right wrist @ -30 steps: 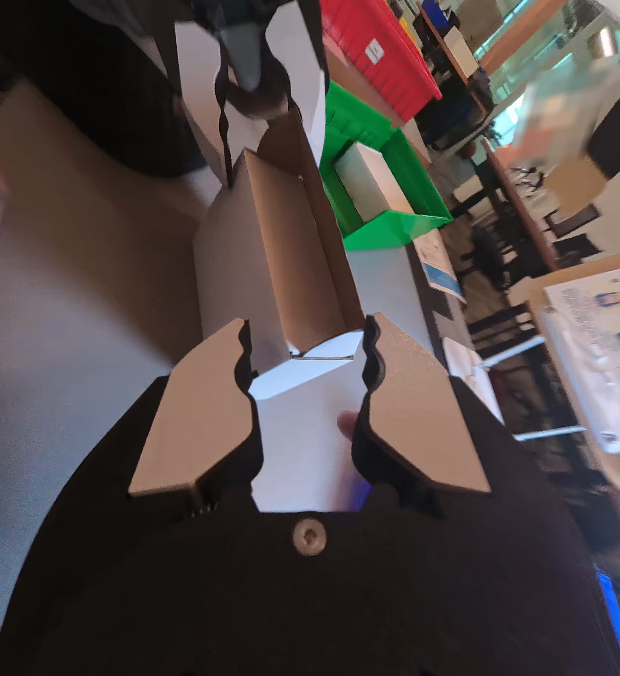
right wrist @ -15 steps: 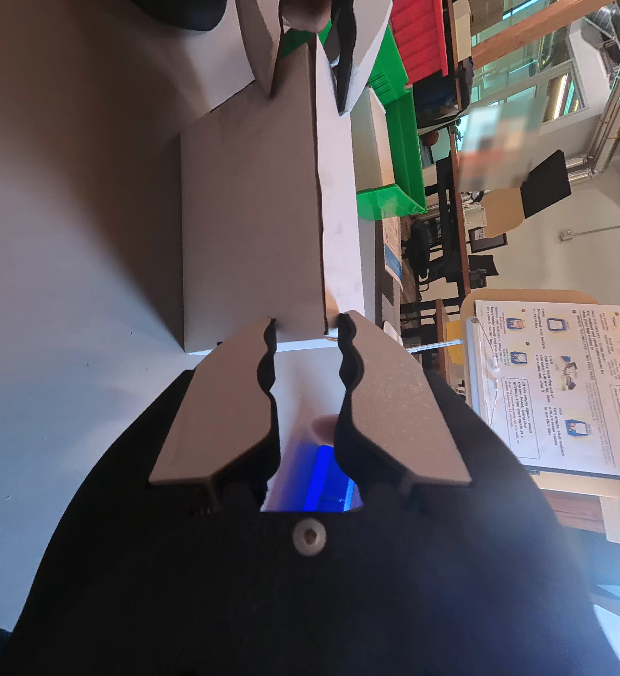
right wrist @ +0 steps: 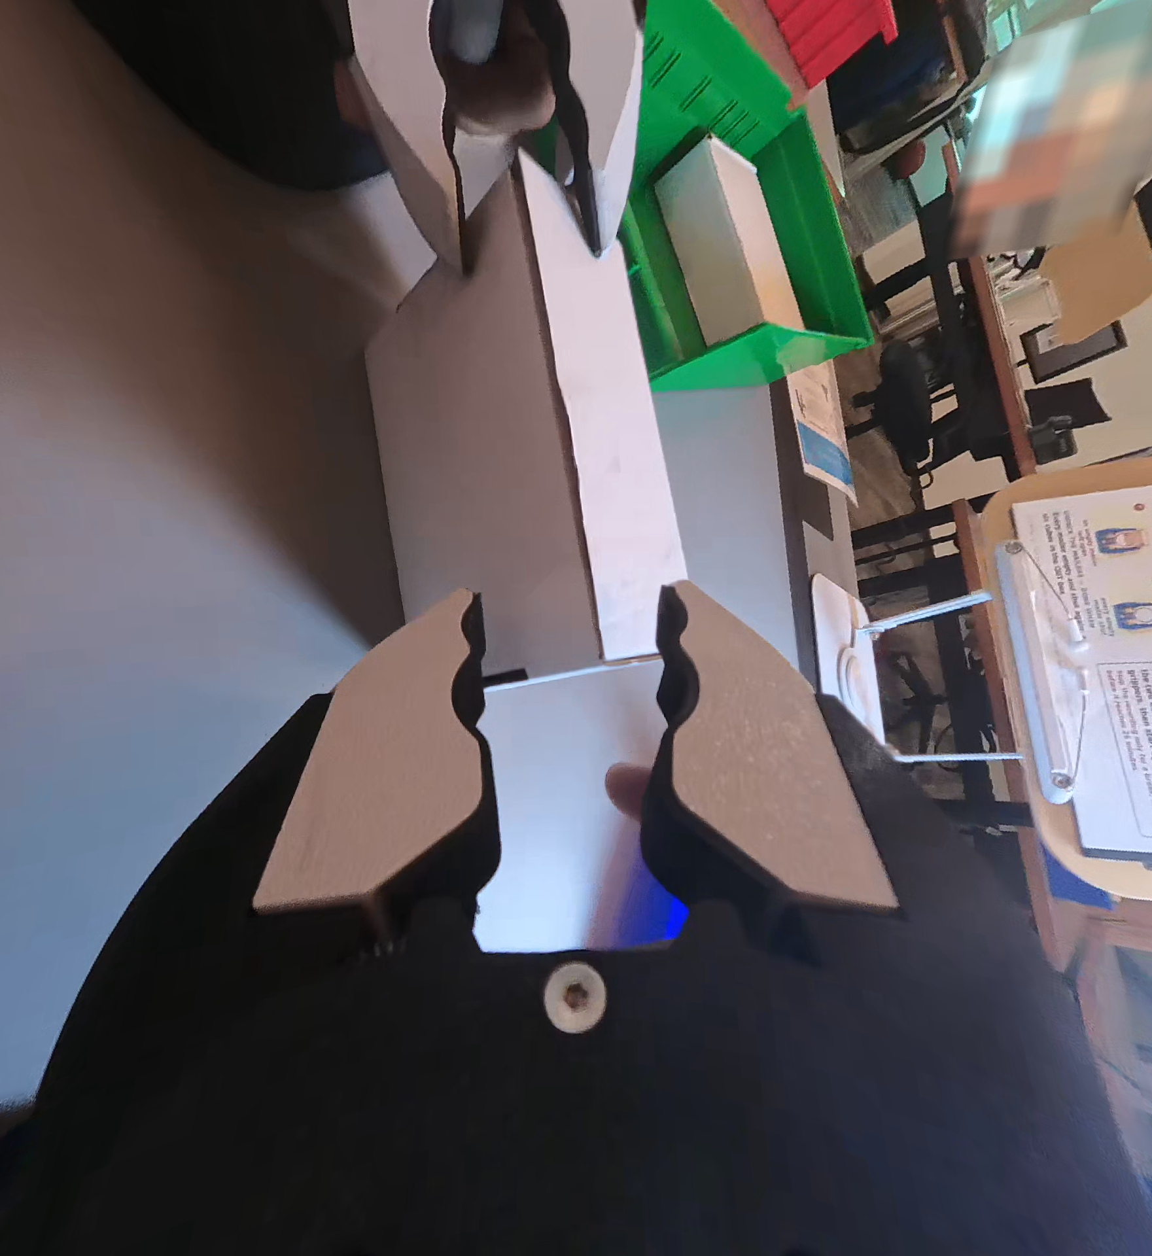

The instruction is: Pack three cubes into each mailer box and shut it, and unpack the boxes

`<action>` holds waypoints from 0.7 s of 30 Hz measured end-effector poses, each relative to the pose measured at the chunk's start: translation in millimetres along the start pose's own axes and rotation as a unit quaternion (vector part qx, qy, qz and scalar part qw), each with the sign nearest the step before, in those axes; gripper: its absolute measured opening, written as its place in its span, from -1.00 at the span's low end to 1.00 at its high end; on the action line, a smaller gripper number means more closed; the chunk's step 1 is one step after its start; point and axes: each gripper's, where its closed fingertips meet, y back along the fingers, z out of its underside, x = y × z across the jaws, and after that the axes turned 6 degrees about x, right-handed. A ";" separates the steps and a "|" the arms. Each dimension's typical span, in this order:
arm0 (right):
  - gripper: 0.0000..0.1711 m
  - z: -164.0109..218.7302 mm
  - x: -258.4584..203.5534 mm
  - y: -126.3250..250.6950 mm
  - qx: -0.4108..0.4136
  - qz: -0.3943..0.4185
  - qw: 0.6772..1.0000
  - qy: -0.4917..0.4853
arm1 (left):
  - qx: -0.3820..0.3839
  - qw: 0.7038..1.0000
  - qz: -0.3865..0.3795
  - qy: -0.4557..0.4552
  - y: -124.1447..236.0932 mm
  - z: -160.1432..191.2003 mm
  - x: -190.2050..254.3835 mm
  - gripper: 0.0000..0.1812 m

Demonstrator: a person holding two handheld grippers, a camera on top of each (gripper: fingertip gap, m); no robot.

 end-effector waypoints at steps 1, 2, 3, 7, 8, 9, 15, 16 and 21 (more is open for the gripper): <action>-0.40 -4.7 2.2 -0.2 0.001 -0.005 1.000 -0.001 | 0.007 1.000 -0.008 0.014 0.2 -0.2 -1.4 -0.52; -0.34 -8.5 3.8 -1.0 -0.002 -0.014 1.000 -0.006 | 0.013 0.999 -0.019 0.038 0.3 -0.9 -4.6 -0.42; -0.30 -12.0 5.7 -2.2 -0.006 -0.024 1.000 -0.013 | 0.020 0.997 -0.029 0.071 0.7 -2.9 -10.0 -0.29; -0.23 -22.1 17.9 -10.4 -0.011 -0.051 0.998 -0.031 | 0.012 0.972 -0.023 0.233 -0.6 4.7 -20.9 -0.08; -0.22 -21.7 21.2 -13.3 -0.017 -0.055 0.998 -0.033 | -0.012 0.965 -0.002 0.262 -4.4 13.4 -13.3 -0.03; -0.21 -21.1 23.6 -16.3 -0.023 -0.060 0.997 -0.034 | -0.039 0.959 0.023 0.279 -8.7 21.5 -2.5 0.00; -0.20 -26.6 16.0 -25.1 -0.050 -0.094 0.994 -0.011 | -0.103 0.986 0.011 0.127 -27.0 24.4 8.9 -0.21; -0.19 -26.4 12.6 -24.6 -0.059 -0.097 0.993 0.003 | -0.107 0.989 0.002 0.098 -28.9 24.1 8.3 -0.22; -0.20 -9.6 -7.7 -24.1 -0.144 -0.092 0.981 0.089 | -0.099 0.994 -0.042 0.001 -34.1 9.7 1.6 -0.23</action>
